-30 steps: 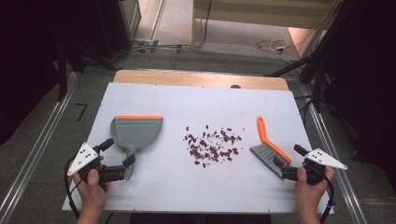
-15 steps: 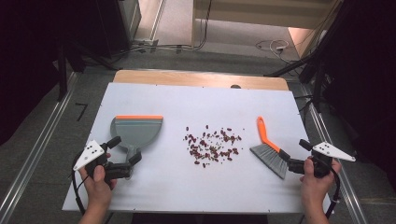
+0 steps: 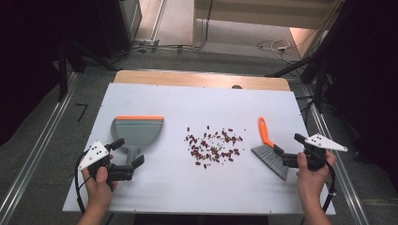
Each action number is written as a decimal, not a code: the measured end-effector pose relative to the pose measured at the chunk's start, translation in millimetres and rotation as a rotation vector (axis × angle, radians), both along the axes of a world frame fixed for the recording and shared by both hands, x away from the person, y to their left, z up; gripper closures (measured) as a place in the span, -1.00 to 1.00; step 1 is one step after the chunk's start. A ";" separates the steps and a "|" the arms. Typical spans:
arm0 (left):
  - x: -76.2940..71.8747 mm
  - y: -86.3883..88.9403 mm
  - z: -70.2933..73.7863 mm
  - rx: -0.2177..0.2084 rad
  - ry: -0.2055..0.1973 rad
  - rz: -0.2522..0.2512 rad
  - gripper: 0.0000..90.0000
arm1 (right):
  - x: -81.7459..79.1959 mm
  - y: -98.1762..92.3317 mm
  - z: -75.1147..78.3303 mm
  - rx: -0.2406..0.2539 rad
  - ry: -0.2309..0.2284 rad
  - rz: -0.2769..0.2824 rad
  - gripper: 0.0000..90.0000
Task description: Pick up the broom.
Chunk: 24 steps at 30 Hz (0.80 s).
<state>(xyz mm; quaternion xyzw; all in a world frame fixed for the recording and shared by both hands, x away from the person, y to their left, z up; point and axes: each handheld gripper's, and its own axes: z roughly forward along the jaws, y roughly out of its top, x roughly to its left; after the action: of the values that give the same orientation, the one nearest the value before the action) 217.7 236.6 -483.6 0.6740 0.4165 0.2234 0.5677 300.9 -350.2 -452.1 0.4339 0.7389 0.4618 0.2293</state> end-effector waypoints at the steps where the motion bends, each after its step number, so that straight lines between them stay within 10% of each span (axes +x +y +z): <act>1: -0.1 0.2 -0.4 0.005 0.001 0.001 -1.00 | 1.5 1.6 1.8 -0.004 0.000 -0.001 -1.00; 24: -1.6 -10.6 0.0 0.030 0.001 -0.037 -1.00 | 47.9 27.6 25.1 -0.073 0.089 0.017 -1.00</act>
<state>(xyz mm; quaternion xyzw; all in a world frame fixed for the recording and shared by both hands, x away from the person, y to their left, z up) 216.0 226.0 -483.6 0.6899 0.4010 0.2188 0.5616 348.8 -322.6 -427.0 0.4392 0.7684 0.4164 0.2082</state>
